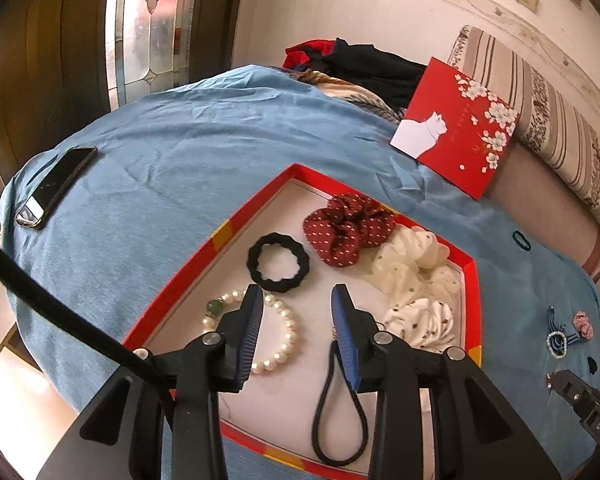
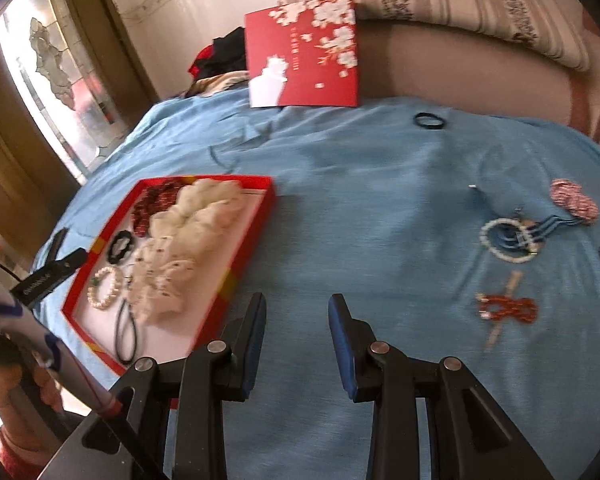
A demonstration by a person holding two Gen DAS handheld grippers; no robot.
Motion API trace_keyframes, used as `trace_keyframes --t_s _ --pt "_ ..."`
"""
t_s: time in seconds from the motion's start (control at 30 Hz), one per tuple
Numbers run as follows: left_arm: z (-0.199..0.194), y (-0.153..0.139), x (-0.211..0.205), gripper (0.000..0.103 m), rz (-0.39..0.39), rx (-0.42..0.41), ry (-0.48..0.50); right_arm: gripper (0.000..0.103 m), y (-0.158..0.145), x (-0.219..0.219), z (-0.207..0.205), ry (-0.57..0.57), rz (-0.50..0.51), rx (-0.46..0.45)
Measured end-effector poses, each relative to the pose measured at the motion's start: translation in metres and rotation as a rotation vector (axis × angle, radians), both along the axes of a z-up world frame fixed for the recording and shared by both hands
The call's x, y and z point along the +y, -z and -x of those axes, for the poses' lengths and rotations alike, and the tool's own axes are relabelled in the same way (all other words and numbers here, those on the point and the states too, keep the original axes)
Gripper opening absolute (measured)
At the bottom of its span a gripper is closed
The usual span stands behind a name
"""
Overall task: Organize jewelry
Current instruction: 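Move both open tools back over the remaining jewelry on the bedspread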
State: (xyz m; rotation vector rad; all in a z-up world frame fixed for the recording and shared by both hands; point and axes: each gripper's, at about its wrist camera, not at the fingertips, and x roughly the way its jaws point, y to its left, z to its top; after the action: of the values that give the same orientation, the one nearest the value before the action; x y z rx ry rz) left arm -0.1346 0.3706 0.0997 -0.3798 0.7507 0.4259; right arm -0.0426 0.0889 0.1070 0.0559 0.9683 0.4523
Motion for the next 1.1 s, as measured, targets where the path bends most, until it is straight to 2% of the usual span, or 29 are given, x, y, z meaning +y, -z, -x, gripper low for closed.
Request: trace_keyframes --t_s 0.23,0.33,0.47,0.7,0.97,1.1 --pt "-0.008 0.001 -0.028 0.036 -0.038 0.02 0.041 0.035 0.004 -0.04 -0.005 0.074 0.029 -0.008" --pt "-0.012 0.001 -0.046 0.037 -0.064 0.024 0.068 0.039 0.006 -0.055 -0.009 0.101 0.037 -0.008" --pt "-0.018 0.003 -0.074 0.043 -0.108 0.029 0.115 0.04 0.013 -0.082 -0.015 0.144 0.035 0.003" --pt "-0.031 0.01 -0.121 0.044 -0.18 0.057 0.216 0.04 0.028 -0.13 -0.028 0.216 0.05 0.017" --pt "-0.028 0.009 -0.156 0.044 -0.277 0.033 0.262 0.04 0.033 -0.166 -0.034 0.273 0.119 -0.028" --pt "-0.032 0.013 -0.162 0.044 -0.262 0.058 0.267 0.04 0.034 -0.174 -0.036 0.287 0.168 -0.051"
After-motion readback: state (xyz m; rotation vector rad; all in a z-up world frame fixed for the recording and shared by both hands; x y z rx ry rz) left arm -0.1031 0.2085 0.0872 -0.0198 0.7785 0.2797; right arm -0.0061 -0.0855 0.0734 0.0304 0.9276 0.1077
